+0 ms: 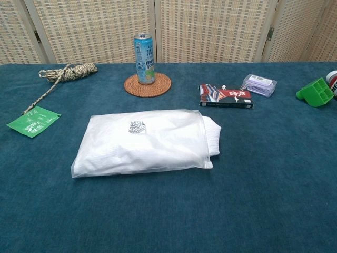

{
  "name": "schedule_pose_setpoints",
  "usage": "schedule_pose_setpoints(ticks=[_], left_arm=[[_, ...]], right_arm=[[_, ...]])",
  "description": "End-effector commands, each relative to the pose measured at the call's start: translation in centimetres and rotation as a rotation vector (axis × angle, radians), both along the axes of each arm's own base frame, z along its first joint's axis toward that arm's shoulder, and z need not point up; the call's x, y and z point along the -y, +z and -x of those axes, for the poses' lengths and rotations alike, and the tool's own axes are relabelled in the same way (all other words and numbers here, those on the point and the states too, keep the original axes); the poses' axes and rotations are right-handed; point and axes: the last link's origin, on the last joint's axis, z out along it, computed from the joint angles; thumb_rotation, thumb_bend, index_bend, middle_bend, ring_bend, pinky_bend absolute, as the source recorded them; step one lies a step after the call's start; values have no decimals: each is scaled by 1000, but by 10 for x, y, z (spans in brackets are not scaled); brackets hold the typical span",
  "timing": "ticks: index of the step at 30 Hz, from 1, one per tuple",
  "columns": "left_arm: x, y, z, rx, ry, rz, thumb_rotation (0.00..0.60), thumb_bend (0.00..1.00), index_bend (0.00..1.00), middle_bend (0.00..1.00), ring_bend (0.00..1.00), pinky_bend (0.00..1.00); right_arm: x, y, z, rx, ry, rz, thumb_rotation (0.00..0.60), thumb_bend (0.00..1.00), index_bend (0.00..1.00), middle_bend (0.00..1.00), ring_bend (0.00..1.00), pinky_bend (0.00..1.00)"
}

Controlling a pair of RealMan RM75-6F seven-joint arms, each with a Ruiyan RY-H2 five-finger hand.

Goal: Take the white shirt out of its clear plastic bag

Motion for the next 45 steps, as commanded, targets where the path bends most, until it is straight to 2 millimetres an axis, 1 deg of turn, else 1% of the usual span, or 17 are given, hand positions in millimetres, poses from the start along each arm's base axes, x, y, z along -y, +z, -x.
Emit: schedule_pose_setpoints(ticks=[1,5,11,14,16,18,19,20,21,22,24,27,29,31,37,45], left_arm=[[1,0,0,1,3,2,600,19,306,634,574,717],[0,0,-1,4,0,3,600,19,304,634,574,717],[-4,-4,-4,15,-11,4,600,20,303,634,572,717],[-7,-6,-9,32,-27,7,600,20,299,625,565,717],[-11,-7,-13,41,-45,12,600,19,294,579,553,717],[-15,-9,-19,56,-63,24,600,19,286,491,515,703],[-17,-11,-23,70,-71,42,600,19,277,429,469,660],[-20,-13,-26,80,-74,55,600,19,262,344,391,569],[-23,-14,-30,88,-79,70,600,19,241,261,304,454],[-27,-15,-36,92,-87,89,600,19,221,200,238,364],[-34,-17,-45,94,-106,113,600,19,175,105,126,231],[-45,-23,-59,110,-137,157,600,13,110,64,56,163],[-55,-27,-69,117,-159,184,600,3,45,36,36,149],[-65,-31,-78,127,-171,207,600,0,7,10,16,148],[-93,-41,-103,187,-151,297,600,0,0,0,0,148],[-118,-59,-132,232,-160,373,600,0,0,0,0,138]], right_arm=[[1,-2,1,5,-5,-6,600,376,583,573,552,672],[2,-3,1,4,-4,-6,600,376,583,570,549,672],[0,2,-1,9,3,10,600,376,583,560,542,671],[0,3,-1,12,1,12,600,376,583,553,536,670],[0,3,0,15,0,10,600,375,583,546,529,664],[0,3,1,17,-2,5,600,370,583,535,517,644],[1,3,1,18,-2,2,600,368,583,529,512,633],[1,3,1,18,-3,0,600,365,583,525,507,625],[2,3,1,18,-2,-1,600,362,583,520,502,616],[2,3,1,19,0,-2,600,359,583,516,498,608],[3,3,-1,21,5,-1,600,357,583,513,495,601],[4,4,-2,21,12,0,600,356,583,509,490,597],[5,6,-3,21,12,4,600,355,583,506,487,596],[7,8,-4,21,13,8,600,355,583,502,482,594],[11,12,-9,18,24,13,600,355,583,498,472,585],[13,18,-11,7,26,18,600,355,583,494,454,575]])
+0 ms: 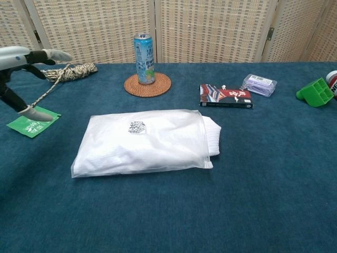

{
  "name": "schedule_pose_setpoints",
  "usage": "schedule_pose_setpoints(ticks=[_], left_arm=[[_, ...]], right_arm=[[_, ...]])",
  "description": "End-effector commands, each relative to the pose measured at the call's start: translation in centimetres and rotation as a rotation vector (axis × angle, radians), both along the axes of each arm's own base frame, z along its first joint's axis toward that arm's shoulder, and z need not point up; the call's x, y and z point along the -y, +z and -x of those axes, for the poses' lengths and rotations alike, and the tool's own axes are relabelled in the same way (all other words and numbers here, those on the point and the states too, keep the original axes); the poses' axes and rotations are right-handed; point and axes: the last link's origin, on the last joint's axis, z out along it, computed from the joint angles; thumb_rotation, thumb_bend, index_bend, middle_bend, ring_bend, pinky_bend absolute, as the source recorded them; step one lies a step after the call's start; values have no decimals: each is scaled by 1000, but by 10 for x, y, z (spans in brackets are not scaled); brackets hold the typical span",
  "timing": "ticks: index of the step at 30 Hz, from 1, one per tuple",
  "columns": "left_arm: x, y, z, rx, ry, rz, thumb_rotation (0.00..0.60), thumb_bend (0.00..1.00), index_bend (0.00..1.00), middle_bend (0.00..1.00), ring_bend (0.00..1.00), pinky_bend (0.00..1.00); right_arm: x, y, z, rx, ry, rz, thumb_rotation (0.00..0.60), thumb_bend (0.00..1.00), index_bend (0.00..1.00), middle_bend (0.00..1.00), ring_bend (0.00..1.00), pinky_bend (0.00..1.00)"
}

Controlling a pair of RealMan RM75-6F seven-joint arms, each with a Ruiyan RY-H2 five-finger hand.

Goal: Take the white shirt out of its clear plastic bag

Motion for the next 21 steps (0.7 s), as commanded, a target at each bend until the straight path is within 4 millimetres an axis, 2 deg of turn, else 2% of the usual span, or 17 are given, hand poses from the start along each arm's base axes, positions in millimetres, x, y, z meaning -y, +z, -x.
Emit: schedule_pose_setpoints(ticks=[1,11,21], left_arm=[[-9,-9,-15,14,-15,30,600,0,0,0,0,135],[-26,-31,-48,37,-26,91,600,0,0,0,0,12],[-19,-49,-74,25,-81,205,600,0,0,0,0,0]], right_arm=[[1,2,0,-2,-1,3,600,355,583,493,454,575],[1,6,-1,-5,7,7,600,355,583,493,452,572],[0,4,6,8,-1,5,600,355,583,493,452,572]])
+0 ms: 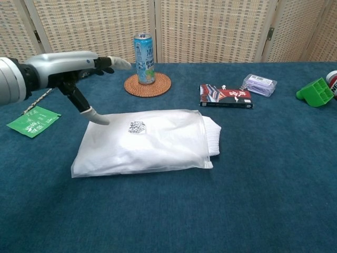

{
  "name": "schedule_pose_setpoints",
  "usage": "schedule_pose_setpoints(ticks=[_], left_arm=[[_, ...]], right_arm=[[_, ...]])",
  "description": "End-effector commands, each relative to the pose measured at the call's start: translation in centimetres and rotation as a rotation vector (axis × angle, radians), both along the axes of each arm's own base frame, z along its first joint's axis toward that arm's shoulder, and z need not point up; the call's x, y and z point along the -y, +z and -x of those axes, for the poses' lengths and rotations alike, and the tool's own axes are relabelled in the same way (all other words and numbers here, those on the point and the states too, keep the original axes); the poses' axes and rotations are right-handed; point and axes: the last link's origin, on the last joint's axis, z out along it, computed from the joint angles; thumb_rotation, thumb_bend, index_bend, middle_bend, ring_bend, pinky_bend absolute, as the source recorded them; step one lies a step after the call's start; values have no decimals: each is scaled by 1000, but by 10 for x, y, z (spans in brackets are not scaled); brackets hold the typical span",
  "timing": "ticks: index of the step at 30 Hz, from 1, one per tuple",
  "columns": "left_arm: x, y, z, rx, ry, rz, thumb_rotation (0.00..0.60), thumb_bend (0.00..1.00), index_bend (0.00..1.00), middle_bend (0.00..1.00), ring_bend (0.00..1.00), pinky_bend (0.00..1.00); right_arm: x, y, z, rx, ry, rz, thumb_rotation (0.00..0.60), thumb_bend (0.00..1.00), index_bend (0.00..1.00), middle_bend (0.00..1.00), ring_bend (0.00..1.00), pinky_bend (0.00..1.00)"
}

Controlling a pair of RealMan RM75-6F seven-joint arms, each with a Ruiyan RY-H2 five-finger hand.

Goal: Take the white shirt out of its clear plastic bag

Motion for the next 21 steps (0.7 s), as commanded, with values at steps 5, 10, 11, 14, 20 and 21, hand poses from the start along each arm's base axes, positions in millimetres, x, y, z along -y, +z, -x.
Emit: schedule_pose_setpoints(ticks=[5,10,11,14,20,21], left_arm=[[5,-14,-17,-7,-29,55,600,0,0,0,0,0],[2,-25,-28,-13,-44,70,600,0,0,0,0,0],[1,-27,-30,-12,-45,72,600,0,0,0,0,0],[-2,-34,-35,-15,-49,79,600,0,0,0,0,0],[-5,-47,-36,-61,-55,96,600,0,0,0,0,0],[-5,-49,-36,-68,-54,102,600,0,0,0,0,0]], right_arm=[[-2,-3,4,11,-5,-5,600,355,583,493,453,571],[-2,-6,6,13,-7,-12,600,355,583,492,452,572],[-2,-6,5,13,-7,-13,600,355,583,492,452,572],[-2,-7,5,12,-7,-20,600,355,583,492,452,571],[-3,-8,4,11,-8,-24,600,355,583,493,452,572],[-3,-8,4,11,-8,-25,600,356,583,493,452,572]])
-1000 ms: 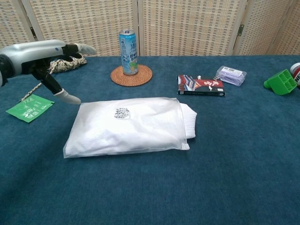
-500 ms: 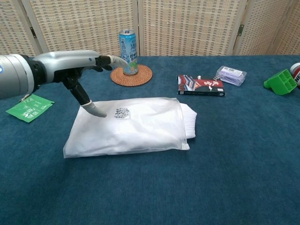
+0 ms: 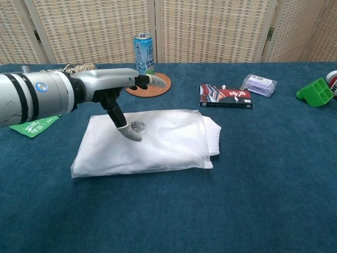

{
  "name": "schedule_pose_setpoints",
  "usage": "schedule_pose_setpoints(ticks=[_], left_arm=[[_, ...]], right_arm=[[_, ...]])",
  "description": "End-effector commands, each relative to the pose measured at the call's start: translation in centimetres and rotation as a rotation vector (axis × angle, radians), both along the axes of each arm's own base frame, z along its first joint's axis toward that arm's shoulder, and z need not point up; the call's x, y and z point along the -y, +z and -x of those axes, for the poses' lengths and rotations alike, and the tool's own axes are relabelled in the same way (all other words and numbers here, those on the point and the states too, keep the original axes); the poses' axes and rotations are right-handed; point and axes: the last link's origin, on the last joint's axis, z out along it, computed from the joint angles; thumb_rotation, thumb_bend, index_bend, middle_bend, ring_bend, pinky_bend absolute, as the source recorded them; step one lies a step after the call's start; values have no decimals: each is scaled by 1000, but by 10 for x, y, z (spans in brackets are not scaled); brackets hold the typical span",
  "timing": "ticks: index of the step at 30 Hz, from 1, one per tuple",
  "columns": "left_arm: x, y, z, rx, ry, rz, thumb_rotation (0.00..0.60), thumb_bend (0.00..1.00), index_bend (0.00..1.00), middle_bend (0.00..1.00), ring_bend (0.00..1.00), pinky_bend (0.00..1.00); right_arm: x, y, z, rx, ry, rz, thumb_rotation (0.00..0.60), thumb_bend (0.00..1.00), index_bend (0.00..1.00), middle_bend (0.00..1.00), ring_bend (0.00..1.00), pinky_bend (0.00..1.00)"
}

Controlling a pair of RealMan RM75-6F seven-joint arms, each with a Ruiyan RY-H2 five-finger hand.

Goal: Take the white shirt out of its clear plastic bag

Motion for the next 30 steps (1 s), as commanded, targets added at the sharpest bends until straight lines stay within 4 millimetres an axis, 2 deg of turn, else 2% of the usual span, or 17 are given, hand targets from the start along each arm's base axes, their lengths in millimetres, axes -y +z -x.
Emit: schedule_pose_setpoints(ticks=[1,15,17,21,27,30], left_arm=[[0,-7,1,-25,2,18,600,0,0,0,0,0],[-5,-29,5,-97,18,41,600,0,0,0,0,0],[-7,-32,5,-110,17,39,600,0,0,0,0,24],[-7,-36,7,-131,19,37,600,0,0,0,0,113],[-9,-40,8,-142,6,11,600,0,0,0,8,302],[-8,-41,7,-136,-2,-1,600,0,0,7,86,409]], right_arm=[[0,0,0,-1,0,-2,600,355,583,492,452,572],[-1,-4,-1,-1,-4,-18,600,355,583,493,452,571],[-1,-5,-2,-1,-4,-22,600,355,583,493,452,572],[-1,-6,-3,-1,-3,-28,600,355,583,493,452,571],[0,-8,-4,-3,-2,-38,600,355,583,492,452,572],[1,-9,-5,-3,-1,-44,600,355,583,493,452,571]])
